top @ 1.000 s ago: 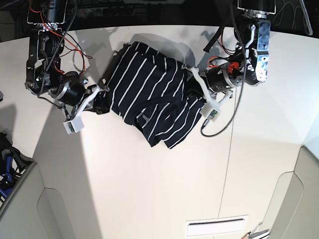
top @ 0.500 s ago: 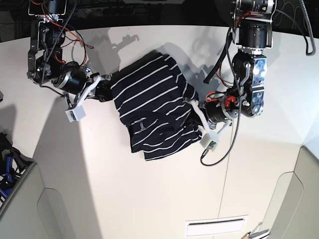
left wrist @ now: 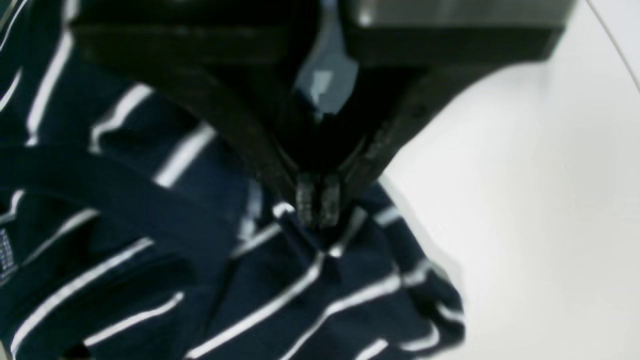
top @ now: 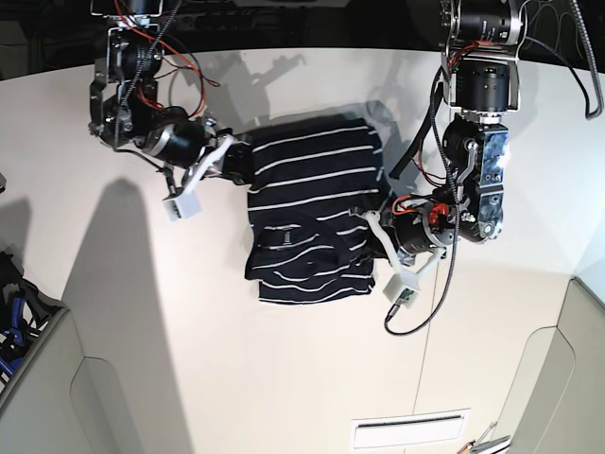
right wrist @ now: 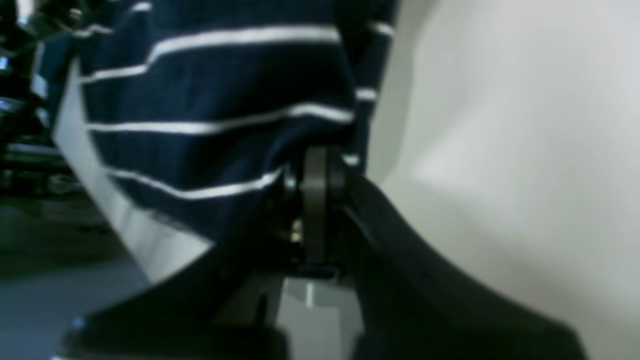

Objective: Fold the T-shirt properly
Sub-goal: 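Hold the bundle with both grippers and square it into a neat stack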

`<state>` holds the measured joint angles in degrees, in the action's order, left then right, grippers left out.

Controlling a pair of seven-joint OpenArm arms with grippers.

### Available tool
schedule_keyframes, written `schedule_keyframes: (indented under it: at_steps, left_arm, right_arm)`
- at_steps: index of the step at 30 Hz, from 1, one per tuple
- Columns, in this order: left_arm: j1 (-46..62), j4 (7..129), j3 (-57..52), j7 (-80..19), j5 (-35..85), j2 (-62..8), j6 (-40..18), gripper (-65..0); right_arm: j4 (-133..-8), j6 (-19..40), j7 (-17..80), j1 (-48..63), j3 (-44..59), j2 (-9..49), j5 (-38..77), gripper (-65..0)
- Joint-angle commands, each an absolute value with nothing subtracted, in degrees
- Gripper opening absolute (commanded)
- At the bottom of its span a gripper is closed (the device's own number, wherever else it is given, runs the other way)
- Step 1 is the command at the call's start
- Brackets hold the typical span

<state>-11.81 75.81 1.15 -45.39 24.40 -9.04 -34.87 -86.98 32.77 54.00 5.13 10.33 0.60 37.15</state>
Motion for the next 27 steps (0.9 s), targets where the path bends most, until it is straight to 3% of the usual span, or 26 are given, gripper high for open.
schedule_keyframes:
  at_steps: [1, 27]
  left_arm:
    - [-13.2, 76.7, 1.1, -44.4, 25.3, -9.2, -34.9, -63.5]
    - [-16.3, 78.3, 1.1, -45.7, 25.9, -9.4, -35.0, -63.5]
  right_arm:
    - [-87.9, 33.5, 53.4, 4.5, 10.3, 0.1, 38.6, -65.0]
    - [-88.4, 33.5, 52.7, 8.9, 7.3, -1.8, 38.1, -65.0]
